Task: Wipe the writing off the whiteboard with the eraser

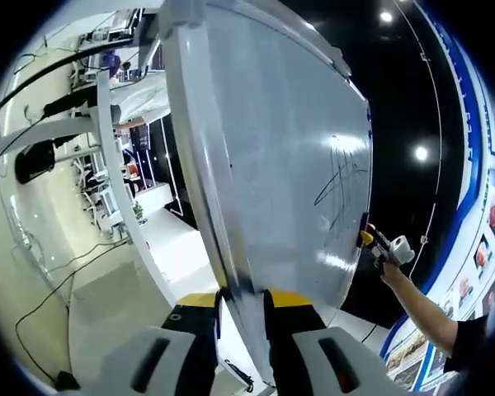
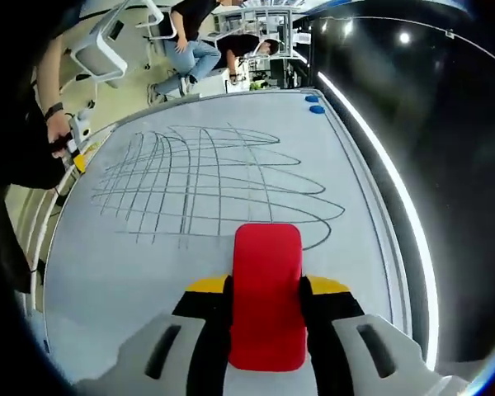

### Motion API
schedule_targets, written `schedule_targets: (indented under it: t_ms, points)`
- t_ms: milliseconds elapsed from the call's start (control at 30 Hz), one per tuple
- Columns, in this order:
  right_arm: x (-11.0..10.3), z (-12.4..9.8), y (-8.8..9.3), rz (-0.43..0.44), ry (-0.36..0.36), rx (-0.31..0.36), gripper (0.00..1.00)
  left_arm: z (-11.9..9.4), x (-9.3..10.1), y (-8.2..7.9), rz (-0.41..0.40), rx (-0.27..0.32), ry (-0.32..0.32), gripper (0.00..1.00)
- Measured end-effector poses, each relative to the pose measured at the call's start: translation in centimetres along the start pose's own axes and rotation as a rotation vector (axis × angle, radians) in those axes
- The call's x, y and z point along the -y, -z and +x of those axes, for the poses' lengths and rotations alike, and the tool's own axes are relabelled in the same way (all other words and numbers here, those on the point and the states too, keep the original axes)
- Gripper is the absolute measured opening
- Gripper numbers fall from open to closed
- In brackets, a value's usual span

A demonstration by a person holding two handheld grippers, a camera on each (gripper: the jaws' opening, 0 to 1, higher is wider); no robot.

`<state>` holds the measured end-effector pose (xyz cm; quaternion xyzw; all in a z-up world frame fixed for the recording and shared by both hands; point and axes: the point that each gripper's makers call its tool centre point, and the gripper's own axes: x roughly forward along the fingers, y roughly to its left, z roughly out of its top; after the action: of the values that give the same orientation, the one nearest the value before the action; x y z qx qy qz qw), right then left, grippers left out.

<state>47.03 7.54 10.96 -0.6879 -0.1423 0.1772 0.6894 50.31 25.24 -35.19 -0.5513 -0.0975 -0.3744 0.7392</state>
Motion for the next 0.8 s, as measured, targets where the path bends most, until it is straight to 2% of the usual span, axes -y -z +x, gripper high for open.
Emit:
schedule_targets:
  t_ms: [267, 367, 600, 800]
  points:
    - [0.2, 0.1, -0.2, 0.029, 0.07, -0.02, 0.36, -0.05, 0.05, -0.08, 0.0, 0.005, -0.001, 0.23]
    - [0.28, 0.22, -0.17, 0.063, 0.077, -0.014, 0.36, -0.03, 0.01, -0.1, -0.003, 0.009, -0.003, 0.23]
    - [0.24, 0.34, -0.4, 0.073, 0.092, -0.014, 0.36, -0.04, 0.07, -0.09, 0.001, 0.012, -0.003, 0.23]
    - [0.01, 0.36, -0.52, 0.108, 0.132, 0.009, 0.36, -0.05, 0.08, -0.04, 0.004, 0.008, -0.002, 0.23]
